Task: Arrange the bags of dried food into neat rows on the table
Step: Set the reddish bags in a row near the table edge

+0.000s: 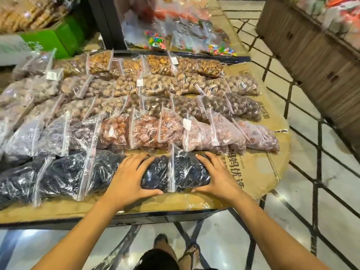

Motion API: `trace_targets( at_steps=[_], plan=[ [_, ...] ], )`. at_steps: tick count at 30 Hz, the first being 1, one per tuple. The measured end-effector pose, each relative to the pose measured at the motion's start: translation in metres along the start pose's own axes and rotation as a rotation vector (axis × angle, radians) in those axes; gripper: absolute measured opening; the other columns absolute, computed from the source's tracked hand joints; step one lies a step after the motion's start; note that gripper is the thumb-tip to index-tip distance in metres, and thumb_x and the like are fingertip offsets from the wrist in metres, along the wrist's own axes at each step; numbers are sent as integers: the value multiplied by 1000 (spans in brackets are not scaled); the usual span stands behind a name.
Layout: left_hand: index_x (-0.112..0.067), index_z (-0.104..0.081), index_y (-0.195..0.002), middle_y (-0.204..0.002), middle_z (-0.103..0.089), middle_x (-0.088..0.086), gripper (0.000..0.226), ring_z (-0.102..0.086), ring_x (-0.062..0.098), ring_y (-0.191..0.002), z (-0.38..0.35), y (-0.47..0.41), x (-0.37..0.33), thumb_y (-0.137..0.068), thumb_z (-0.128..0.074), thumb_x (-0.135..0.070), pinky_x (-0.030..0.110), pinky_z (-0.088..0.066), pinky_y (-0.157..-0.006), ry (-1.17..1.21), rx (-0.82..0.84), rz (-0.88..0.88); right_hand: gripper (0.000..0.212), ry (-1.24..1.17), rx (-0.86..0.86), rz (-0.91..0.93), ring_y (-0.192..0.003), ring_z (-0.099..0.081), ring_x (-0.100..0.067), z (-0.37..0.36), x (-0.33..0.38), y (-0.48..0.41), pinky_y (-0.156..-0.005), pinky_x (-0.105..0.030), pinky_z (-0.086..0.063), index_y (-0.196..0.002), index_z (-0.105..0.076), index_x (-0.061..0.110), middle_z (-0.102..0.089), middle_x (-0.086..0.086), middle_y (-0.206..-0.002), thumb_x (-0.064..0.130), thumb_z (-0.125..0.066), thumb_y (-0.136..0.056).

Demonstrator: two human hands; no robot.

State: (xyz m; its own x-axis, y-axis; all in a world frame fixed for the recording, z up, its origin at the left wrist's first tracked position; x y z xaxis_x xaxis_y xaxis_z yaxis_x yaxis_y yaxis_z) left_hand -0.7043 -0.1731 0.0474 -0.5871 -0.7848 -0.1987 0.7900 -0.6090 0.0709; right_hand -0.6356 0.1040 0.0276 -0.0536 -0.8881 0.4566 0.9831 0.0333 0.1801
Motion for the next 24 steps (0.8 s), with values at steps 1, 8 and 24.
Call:
trace_targets(
  at_steps=[1,8,24],
  plan=[
    [-18,-39,-144,-144,-46,9,110,-39,28,-134,0,-1,0,-64,-38,-93,41,-14,-113,6,6,3,113,9,5,10,-143,-11,-17,0,-2,0,-118,-41,-18,-147,-8,42,-8,5,-157,77,-65,-55],
    [-19,-28,-149,-152,-34,8,87,-27,26,-140,18,-22,-24,-85,-23,-78,56,-23,-113,196,-223,-36,105,21,-148,47,-140,-28,-25,20,-12,17,-114,-43,-26,-145,-22,27,-24,-4,-154,88,-42,-62],
    [-17,-20,-152,-158,-20,12,118,-14,29,-146,20,-242,-201,-61,-60,-81,46,-3,-117,-164,176,-47,124,-190,-93,-266,-142,-16,-25,125,-203,-33,-114,-34,-15,-149,-14,24,-21,-6,-155,53,-86,-52]
  ],
)
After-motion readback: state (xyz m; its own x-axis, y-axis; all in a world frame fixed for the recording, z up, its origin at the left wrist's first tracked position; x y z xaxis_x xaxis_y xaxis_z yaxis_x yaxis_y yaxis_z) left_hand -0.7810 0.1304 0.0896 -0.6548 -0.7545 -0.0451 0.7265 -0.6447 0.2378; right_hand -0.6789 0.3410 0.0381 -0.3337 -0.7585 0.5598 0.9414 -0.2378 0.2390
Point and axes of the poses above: each hand's wrist, its own y-axis away from the middle knuckle, its own z-axis out of the back of the hand, x = y × z, the point moved 1 cm from there along -y, towards the middle knuckle
